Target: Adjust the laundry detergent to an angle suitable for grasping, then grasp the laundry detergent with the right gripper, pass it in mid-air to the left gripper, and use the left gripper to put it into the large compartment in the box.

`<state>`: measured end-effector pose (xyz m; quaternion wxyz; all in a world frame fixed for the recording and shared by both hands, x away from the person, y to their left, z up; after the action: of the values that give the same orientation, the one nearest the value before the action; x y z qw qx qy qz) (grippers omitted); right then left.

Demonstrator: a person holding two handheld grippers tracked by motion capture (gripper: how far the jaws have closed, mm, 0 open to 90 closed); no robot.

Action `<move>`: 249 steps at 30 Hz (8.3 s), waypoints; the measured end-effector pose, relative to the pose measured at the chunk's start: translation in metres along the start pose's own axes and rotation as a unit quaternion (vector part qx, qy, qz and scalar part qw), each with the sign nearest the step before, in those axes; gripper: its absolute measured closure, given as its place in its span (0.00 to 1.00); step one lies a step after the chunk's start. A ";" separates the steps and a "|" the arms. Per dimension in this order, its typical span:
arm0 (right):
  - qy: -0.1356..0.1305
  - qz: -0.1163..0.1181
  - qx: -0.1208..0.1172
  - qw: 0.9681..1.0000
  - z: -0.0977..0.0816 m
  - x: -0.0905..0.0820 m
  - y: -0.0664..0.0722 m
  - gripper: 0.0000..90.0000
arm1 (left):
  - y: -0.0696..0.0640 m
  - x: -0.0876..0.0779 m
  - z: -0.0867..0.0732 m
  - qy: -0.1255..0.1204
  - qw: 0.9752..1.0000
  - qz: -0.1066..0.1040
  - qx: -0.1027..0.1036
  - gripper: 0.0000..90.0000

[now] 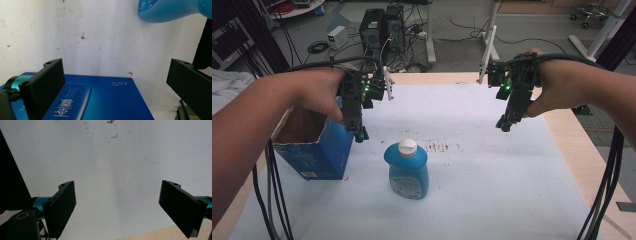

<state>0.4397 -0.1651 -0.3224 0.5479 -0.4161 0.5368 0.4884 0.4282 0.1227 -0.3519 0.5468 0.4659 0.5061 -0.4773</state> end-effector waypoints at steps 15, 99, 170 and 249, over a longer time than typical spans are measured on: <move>-0.007 -0.002 -0.012 1.000 0.005 -0.004 0.005 0.15 | -0.005 -0.007 -0.005 0.002 1.000 0.018 -0.010 0.02; -0.205 0.066 -0.031 0.976 0.038 0.051 0.100 0.15 | -0.038 -0.006 -0.020 -0.001 1.000 0.011 0.009 0.02; -0.455 0.103 0.026 0.884 0.116 0.148 0.118 0.22 | -0.035 -0.007 -0.028 -0.005 1.000 0.016 0.009 0.02; -0.521 0.014 -0.008 0.854 0.114 0.145 0.122 0.53 | -0.036 -0.001 -0.028 0.001 1.000 0.013 0.009 0.02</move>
<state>0.3328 -0.0188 -0.4498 0.7369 -0.0975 0.1750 0.6457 0.3897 0.1462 -0.3533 0.5486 0.4776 0.4962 -0.4740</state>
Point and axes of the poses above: each handheld gripper's, and its own axes: x roughly forward along the jaws, z roughly out of its top, y roughly to its left, the point moved 7 cm from there along x, roughly forward along the jaws, and after that the axes turned 6 degrees about z, right-handed, at the moved point
